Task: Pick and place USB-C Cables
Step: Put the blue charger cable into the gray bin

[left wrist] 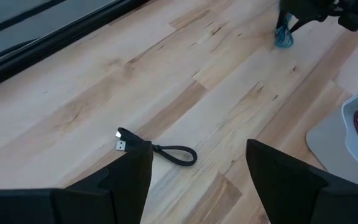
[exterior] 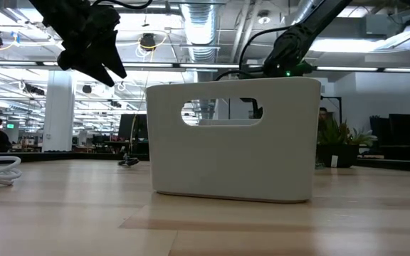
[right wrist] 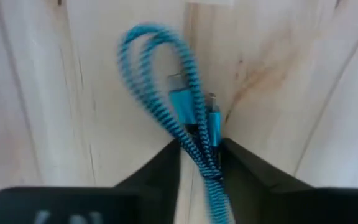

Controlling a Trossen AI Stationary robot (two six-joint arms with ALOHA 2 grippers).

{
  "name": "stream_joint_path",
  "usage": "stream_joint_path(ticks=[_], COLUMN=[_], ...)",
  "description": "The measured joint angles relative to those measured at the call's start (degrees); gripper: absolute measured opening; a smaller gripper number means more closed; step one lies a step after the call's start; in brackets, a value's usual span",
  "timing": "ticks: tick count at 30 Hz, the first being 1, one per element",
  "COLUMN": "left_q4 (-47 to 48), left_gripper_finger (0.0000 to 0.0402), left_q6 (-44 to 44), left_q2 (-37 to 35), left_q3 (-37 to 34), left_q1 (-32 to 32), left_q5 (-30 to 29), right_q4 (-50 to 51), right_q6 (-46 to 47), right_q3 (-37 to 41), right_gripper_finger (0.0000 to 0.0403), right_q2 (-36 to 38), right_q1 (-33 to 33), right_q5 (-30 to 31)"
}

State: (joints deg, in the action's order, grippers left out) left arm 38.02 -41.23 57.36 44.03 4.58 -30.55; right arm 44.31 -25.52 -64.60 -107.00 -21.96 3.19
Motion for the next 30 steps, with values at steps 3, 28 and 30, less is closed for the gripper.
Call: stream_joint_path(ticks=[3, 28, 30], left_q4=[0.0, -5.8, -7.5], left_gripper_finger=[0.0245, 0.0245, 0.0245], left_q6=[0.0, 1.0, 1.7], left_q2=[0.0, 0.0, 0.0], left_q3=[0.0, 0.0, 0.0], left_q1=[0.0, 0.0, 0.0], left_q5=[-0.1, -0.3, -0.3], right_q4=[-0.4, -2.3, -3.1], right_q6=[0.0, 15.0, 17.2], right_q3=[0.0, 0.1, 0.1], right_gripper_finger=[0.0074, 0.0006, 0.0006], right_q2=[0.0, 16.7, 20.6], right_q1=[-0.6, -1.1, -0.9], right_q5=[-0.5, -0.4, -0.4])
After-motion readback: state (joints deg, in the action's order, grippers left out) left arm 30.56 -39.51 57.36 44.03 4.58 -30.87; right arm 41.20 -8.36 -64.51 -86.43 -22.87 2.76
